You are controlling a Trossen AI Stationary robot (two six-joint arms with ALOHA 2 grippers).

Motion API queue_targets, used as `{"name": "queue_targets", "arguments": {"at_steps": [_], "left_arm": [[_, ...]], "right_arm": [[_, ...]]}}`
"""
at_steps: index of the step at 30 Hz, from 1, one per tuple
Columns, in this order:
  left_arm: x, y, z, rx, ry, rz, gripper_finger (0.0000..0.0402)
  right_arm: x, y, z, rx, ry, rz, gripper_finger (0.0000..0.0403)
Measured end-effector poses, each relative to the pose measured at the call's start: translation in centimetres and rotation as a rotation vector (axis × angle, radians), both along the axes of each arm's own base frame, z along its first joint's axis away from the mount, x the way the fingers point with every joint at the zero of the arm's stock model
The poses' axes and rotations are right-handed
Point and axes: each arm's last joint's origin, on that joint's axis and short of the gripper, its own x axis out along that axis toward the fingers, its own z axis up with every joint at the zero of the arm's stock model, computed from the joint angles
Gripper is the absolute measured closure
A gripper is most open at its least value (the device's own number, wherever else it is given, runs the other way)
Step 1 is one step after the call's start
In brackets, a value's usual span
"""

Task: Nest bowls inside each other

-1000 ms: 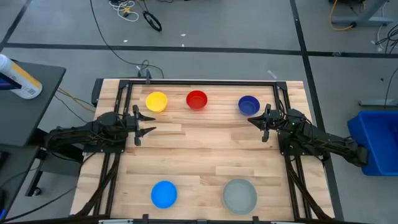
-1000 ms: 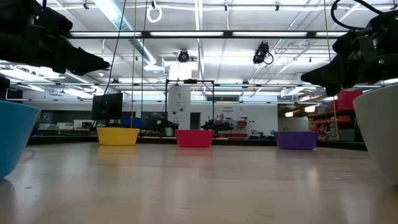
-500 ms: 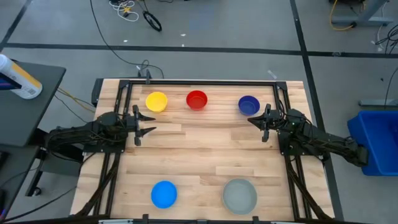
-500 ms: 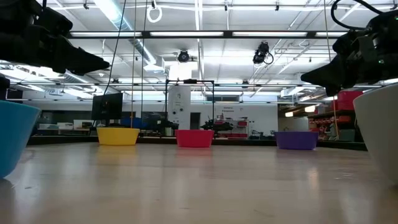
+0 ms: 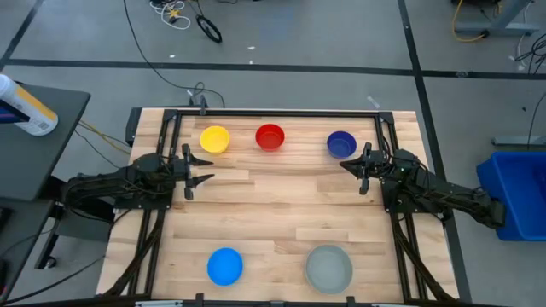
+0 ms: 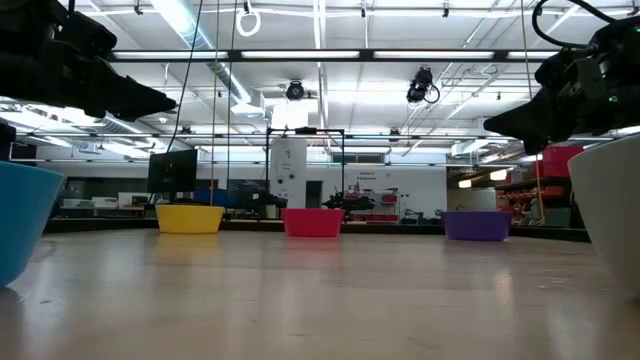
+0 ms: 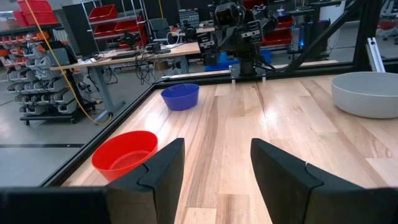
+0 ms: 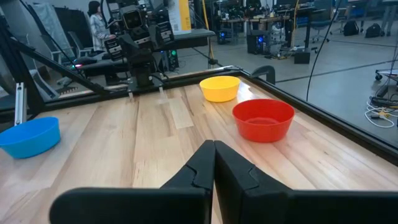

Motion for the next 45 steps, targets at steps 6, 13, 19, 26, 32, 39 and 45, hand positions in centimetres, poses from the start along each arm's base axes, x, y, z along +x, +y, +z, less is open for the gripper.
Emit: {"name": "queue_targets", "arguments": {"at_steps": [6,13,19,26,32,39,45], "left_arm": [[0.00,0.00,0.01,0.000,-0.001,0.000,0.0209],[0.00,0.00,0.01,0.000,0.000,0.000,0.0209],[0.00,0.00,0.00,0.000,0.000,0.000,0.0209],[0.00,0.00,0.00,0.000,0.000,0.000,0.0209],[0.00,0.00,0.00,0.000,0.000,0.000,0.0209],[0.00,0.00,0.06,0.009,-0.004,0.000,0.0209],[0.00,0.00,0.04,0.025,0.000,-0.001,0.0209]], "right_arm": [[0.00,0.00,0.00,0.000,0.000,0.000,0.0390],[0.00,0.00,0.00,0.000,0.000,0.000,0.0390],[0.00,0.00,0.01,0.000,0.000,0.000,0.0390],[0.00,0.00,0.00,0.000,0.000,0.000,0.0390],[0.00,0.00,0.00,0.000,0.000,0.000,0.0390],[0.03,-0.04,0.48,-0.020,-0.046,-0.008,0.0390],[0.04,-0.04,0.75,-0.032,-0.071,-0.008,0.0390]]}}
